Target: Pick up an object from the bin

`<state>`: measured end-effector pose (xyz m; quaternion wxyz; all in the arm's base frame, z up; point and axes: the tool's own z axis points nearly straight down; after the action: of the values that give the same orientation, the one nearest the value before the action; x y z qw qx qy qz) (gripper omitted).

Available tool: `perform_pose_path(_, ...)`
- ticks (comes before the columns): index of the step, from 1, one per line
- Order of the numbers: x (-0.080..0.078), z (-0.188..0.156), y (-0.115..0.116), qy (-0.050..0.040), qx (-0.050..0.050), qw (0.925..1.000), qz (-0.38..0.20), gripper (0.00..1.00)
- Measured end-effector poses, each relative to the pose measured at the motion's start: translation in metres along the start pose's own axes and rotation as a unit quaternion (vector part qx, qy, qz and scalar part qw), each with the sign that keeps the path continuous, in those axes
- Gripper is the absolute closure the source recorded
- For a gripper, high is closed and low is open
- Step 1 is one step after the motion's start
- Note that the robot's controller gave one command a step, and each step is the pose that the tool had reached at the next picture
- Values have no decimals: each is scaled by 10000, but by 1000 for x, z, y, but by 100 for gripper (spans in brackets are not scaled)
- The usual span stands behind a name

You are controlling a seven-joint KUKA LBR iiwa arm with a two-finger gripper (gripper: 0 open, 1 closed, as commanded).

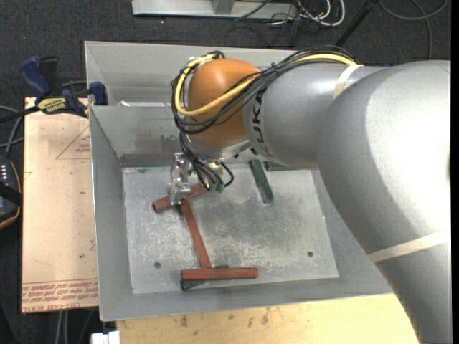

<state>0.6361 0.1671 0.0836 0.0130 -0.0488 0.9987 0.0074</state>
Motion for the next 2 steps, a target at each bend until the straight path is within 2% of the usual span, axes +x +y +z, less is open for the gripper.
perform_pose_path(1, 22, -30, 3, 116, 58, 9999, -4, 100)
perform_pose_path(2, 28, -36, 15, 129, 57, 9990, -423, 0)
